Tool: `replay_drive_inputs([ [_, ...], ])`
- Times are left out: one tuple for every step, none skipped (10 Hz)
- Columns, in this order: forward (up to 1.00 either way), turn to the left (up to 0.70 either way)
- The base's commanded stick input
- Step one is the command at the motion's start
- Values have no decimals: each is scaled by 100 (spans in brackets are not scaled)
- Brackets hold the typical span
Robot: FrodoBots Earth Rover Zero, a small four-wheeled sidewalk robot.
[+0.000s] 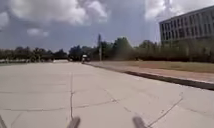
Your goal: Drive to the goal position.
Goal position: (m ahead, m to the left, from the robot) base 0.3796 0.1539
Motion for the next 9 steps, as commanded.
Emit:
replay_drive_inputs([
  [70,0],
  [70,0],
  [70,0],
  [70,0],
  [70,0],
  [70,0],
  [70,0],
  [70,0],
  [70,0],
])
